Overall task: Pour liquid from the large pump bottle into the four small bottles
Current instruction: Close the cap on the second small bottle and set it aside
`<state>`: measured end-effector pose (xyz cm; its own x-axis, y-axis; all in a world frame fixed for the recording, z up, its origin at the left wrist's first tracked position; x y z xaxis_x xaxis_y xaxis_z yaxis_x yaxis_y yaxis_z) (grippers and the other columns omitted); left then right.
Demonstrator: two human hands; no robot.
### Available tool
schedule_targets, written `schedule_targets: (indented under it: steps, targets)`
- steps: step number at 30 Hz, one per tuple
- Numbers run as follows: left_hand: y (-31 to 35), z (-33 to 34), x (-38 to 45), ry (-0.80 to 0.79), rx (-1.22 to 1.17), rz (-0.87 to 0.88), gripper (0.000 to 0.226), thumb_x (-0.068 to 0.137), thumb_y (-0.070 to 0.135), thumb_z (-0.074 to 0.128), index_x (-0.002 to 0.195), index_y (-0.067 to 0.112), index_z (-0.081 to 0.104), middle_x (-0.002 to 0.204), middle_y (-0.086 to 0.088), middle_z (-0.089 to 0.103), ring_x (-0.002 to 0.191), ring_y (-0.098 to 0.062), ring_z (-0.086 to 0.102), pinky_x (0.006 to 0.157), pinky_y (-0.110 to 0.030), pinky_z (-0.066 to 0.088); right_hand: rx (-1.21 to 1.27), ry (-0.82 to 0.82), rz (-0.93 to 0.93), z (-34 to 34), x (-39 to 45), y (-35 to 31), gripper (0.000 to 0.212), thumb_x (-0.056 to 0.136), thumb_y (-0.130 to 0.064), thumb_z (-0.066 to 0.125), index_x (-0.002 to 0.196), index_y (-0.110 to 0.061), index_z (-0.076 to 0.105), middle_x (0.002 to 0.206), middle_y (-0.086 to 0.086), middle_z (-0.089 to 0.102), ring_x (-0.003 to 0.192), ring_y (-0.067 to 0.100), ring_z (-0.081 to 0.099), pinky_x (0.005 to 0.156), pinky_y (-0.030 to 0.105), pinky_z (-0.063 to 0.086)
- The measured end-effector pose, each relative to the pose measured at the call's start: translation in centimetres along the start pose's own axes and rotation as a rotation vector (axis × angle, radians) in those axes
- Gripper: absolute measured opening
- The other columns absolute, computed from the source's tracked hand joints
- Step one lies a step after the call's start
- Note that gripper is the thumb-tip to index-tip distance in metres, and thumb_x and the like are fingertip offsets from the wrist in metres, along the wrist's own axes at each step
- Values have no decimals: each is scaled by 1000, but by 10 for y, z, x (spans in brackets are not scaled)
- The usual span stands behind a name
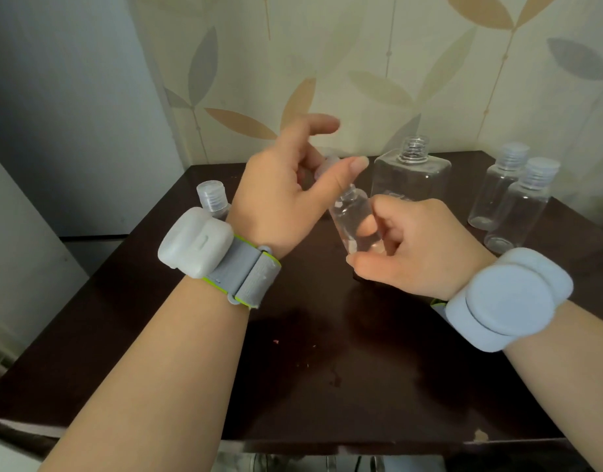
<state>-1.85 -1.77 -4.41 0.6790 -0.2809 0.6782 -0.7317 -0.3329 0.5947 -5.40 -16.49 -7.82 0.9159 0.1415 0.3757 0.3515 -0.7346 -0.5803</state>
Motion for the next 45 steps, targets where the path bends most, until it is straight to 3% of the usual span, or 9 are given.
schedule_targets:
  steps: [7,13,17,20,26,34,36,39,45]
  targets:
    - [1,2,-1,116,65,13,33,65,47,68,64,32,39,54,11,43,48,-3,37,50,-12,30,-48,23,-81,-1,-2,-6,26,57,-44,59,62,-25,43,65,3,62,51,13,50,58,29,42]
    - [2,6,0,76,-61,-38,19,74,35,63,67,29,45,58,12,45,51,-2,39,52,-11,34,-15,43,-90,-1,-2,-8,33,58,-45,60,68,-14,51,60,0,61,54,14,54,61,34,47]
    - [5,9,-1,-56,-338,-59,14,83,16,46,88,27,52,80,0,57,80,-12,54,75,-23,45,79,85,-76,-4,-1,-6,42,59,-42,63,74,-3,56,64,8,64,57,23,60,60,43,52]
    - [9,12,-3,-89,-427,-125,9,82,22,45,87,25,51,88,-6,56,88,-18,50,80,-28,44,91,84,-68,-4,-2,-5,43,59,-41,63,75,-2,57,66,7,65,56,20,60,59,39,52]
    - [10,13,-4,212,59,-53,26,67,48,64,67,34,42,77,15,45,71,-5,44,67,-12,34,-20,71,-102,-2,-3,-9,40,59,-44,60,72,-7,55,62,0,62,56,13,56,61,30,43]
    - [10,12,-2,68,-552,-156,18,83,1,56,74,16,54,74,3,63,67,-5,60,67,-19,49,79,86,-92,-4,-2,-5,43,59,-42,63,76,-3,57,68,7,66,56,20,60,60,38,51]
    - [10,12,-2,29,-619,-219,17,86,7,52,72,15,52,73,1,65,73,-8,62,71,-24,50,69,84,-90,-3,-2,-5,44,58,-43,62,76,-2,57,67,7,65,57,21,60,61,38,51]
    - [10,13,-4,98,-412,-236,22,73,30,62,62,22,46,68,-6,54,69,-19,49,66,-32,43,37,77,-84,-1,-2,-5,43,57,-44,62,73,-4,56,66,6,65,57,18,58,64,37,49]
    - [8,11,-3,141,-262,-161,26,74,13,70,66,21,46,65,2,52,65,-18,49,63,-28,45,31,61,-94,-2,-2,-6,44,59,-45,61,72,-4,55,68,8,64,54,17,55,63,36,47]
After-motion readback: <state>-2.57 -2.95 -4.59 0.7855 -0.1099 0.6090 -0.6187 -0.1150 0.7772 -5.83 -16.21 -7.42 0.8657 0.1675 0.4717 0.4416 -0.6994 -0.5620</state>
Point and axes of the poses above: each hand's wrist, its own x-axis towards the middle knuckle, its own z-axis out of the palm, y = z × x, the point moved 1 cm from there along x, towards the middle knuckle
